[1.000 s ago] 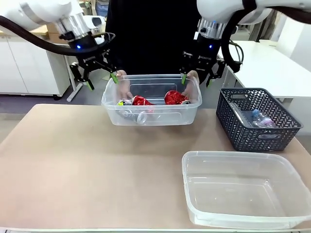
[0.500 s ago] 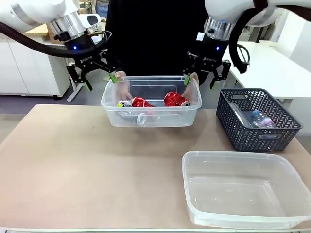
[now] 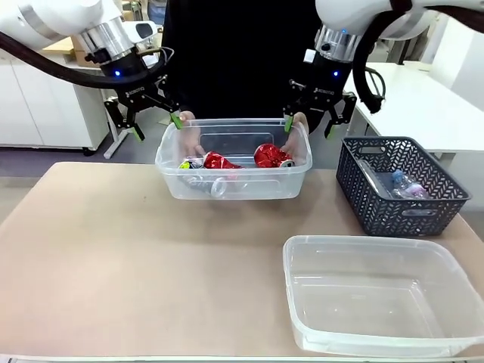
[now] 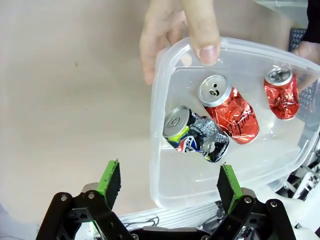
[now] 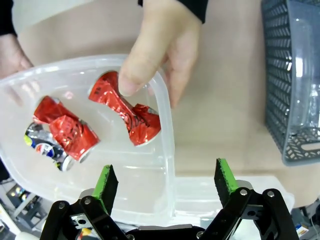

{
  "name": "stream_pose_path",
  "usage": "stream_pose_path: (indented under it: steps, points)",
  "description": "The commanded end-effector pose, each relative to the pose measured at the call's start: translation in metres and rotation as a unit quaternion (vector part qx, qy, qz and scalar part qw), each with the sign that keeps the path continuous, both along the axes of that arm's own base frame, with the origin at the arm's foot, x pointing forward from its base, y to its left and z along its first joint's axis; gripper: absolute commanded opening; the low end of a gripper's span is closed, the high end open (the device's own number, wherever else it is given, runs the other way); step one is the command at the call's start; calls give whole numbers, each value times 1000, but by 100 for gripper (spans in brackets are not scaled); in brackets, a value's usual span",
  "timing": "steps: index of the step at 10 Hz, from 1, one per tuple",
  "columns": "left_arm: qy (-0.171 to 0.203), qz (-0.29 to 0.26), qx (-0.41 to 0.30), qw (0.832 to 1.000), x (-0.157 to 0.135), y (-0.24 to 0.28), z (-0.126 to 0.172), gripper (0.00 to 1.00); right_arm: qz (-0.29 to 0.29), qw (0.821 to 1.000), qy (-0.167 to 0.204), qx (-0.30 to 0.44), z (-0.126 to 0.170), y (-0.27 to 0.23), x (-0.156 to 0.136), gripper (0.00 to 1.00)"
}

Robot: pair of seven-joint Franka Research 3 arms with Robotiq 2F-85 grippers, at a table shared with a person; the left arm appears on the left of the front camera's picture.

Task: Sort the waste into each basket.
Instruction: Pick up the Organizing box on the right side of the table and lift it.

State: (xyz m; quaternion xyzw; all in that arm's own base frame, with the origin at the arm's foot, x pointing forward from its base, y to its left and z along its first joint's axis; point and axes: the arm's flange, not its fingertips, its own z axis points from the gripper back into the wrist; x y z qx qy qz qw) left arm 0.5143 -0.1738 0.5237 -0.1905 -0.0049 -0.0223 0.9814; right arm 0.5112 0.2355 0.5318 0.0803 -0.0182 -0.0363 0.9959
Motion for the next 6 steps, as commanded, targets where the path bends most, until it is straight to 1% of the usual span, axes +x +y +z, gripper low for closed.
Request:
stream_pose_path:
  steps: [1,2,3,4,5,6]
  points:
    - [0,0,0,1000,0,0,0,100,-13,1000,-4,-7,3,2,2,100]
    - [-5,-9,35,999,-8,-8,25,100,0,1000,0,0,0,0,0,100]
    - [-15,-28,37,999,-45,-9,49,100,23,999,-43,7,19,-33,-56,100]
    - [-10,-27,73,997,-97,1,62,100,17,997,-68,8,27,-75,-118,100]
    - [-2,-8,106,994,-136,10,65,100,10,997,-71,19,23,-107,-162,100]
    - [12,-3,115,993,-168,14,65,100,-43,996,-81,21,15,-133,-192,100]
